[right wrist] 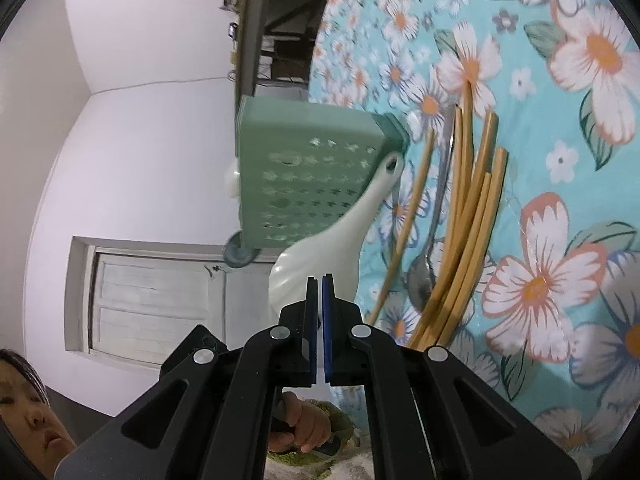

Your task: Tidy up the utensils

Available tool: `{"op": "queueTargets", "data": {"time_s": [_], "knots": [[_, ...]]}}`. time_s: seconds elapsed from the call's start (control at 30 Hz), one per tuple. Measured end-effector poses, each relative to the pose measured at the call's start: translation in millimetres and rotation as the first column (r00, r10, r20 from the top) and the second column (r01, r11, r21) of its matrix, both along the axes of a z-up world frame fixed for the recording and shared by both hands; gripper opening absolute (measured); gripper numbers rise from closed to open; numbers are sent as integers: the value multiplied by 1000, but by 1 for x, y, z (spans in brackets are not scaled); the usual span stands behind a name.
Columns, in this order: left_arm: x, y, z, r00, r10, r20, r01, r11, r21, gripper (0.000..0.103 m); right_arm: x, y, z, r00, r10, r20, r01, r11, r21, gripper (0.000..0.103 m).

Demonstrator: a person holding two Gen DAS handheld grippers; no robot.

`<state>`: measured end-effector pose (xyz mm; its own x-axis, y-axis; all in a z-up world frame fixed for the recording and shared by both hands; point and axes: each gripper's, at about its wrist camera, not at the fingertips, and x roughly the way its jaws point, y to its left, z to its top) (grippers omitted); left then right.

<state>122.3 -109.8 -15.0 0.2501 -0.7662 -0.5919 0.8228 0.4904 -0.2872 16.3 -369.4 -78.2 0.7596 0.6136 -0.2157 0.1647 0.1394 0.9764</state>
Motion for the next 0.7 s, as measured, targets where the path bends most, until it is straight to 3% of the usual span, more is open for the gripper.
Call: {"op": "queueTargets", "data": {"time_s": [0.13,0.23,0.3,0.33,0.37,0.4,0.43,0.47,0.53,0.57,0.6,0.7], "knots": [[-8,-1,9,999,2,41,-1,1000,-5,1,-11,-4,11,1000,-22,16,23,999,-43,2],[-8,6,12,998,17,53,-17,1000,-1,1,-17,-2,26,999,-7,41,13,988,-152,6],[-7,8,11,999,29,45,-30,1000,10,1,-17,3,40,999,16,36,-4,952,-305,9],[-5,10,10,999,36,37,-37,999,12,1,-14,11,51,999,37,13,-27,891,-452,14],[-3,10,7,999,45,30,-46,999,15,1,-11,18,58,998,57,-16,-56,819,-571,29],[-1,13,6,998,52,23,-53,998,16,1,-7,27,63,996,74,-41,-83,747,-660,37],[1,16,4,998,62,9,-62,998,8,1,-1,40,68,993,102,-66,-115,624,-773,37],[3,19,5,998,68,-1,-68,998,0,1,3,47,69,990,115,-77,-128,551,-825,37],[5,29,4,996,83,-20,-84,996,-23,1,15,62,67,983,142,-116,-159,349,-924,37],[5,31,4,996,88,-23,-89,996,-28,1,20,65,65,979,156,-131,-171,278,-945,37],[6,33,4,996,91,-25,-92,995,-33,1,29,70,60,971,181,-156,-189,184,-965,37],[7,38,4,995,93,-32,-94,995,-41,1,50,83,47,940,240,-242,-243,-27,-970,37]]}}
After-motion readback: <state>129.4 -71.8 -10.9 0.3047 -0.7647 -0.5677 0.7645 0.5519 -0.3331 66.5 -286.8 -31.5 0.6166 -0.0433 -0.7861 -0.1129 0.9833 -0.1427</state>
